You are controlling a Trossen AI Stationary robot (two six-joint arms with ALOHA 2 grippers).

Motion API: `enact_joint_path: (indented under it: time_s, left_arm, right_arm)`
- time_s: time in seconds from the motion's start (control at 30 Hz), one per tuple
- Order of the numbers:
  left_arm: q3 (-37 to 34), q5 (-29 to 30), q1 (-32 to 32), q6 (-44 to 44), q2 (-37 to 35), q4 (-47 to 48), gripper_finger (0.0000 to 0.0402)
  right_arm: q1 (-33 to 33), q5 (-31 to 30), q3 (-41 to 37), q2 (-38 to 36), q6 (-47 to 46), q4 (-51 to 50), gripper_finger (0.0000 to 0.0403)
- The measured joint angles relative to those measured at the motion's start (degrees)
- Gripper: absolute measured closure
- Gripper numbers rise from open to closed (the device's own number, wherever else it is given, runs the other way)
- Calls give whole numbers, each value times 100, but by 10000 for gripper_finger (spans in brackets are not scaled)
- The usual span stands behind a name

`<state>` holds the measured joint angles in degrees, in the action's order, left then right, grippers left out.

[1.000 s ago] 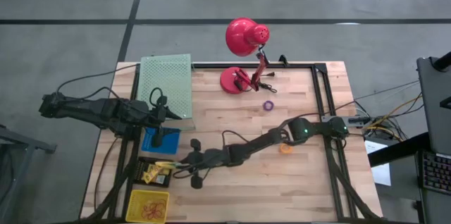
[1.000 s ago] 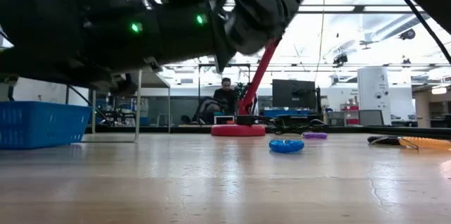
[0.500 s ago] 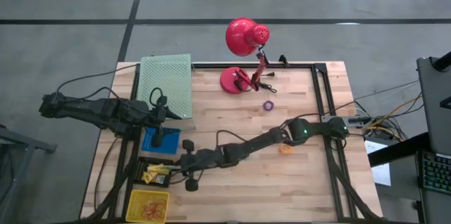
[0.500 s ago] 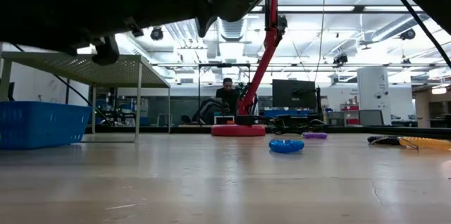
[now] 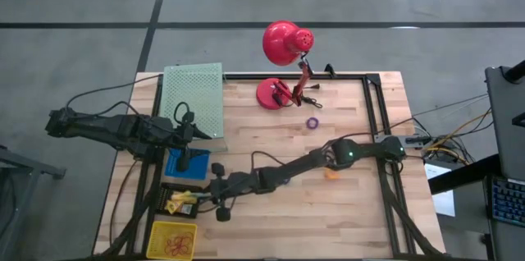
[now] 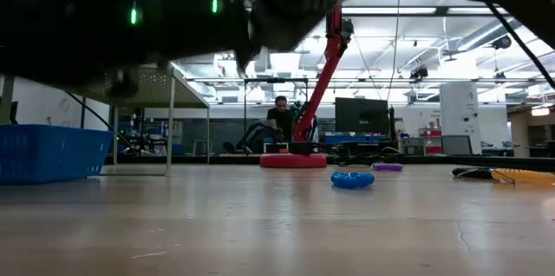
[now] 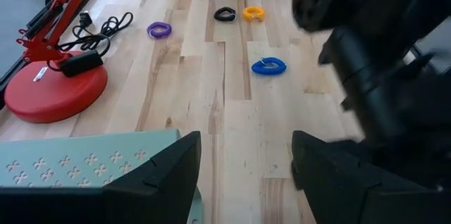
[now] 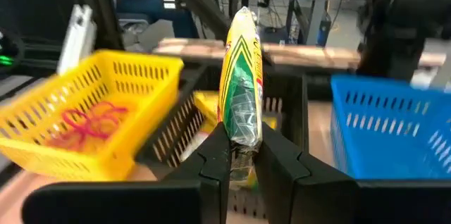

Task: Pick & Place Office Desk Supplies
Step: Put the crayons box into the black bin

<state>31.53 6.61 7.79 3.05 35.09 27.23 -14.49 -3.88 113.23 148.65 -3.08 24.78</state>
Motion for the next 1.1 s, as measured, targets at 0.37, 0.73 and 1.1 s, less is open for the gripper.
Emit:
enact_joint_path:
  time_s: [0.37, 0.73, 1.1]
  left_arm:
    - [0, 0, -1, 0, 0, 8, 171]
    - [2, 0, -1, 0, 0, 8, 171]
    - [1, 0, 0, 0, 0, 7, 171]
  right_arm:
    - [91, 140, 420, 495, -121, 586, 353]
    - [150, 224, 1549, 1231, -78, 480, 353]
    - [154, 260, 2155, 1537, -111, -220, 353]
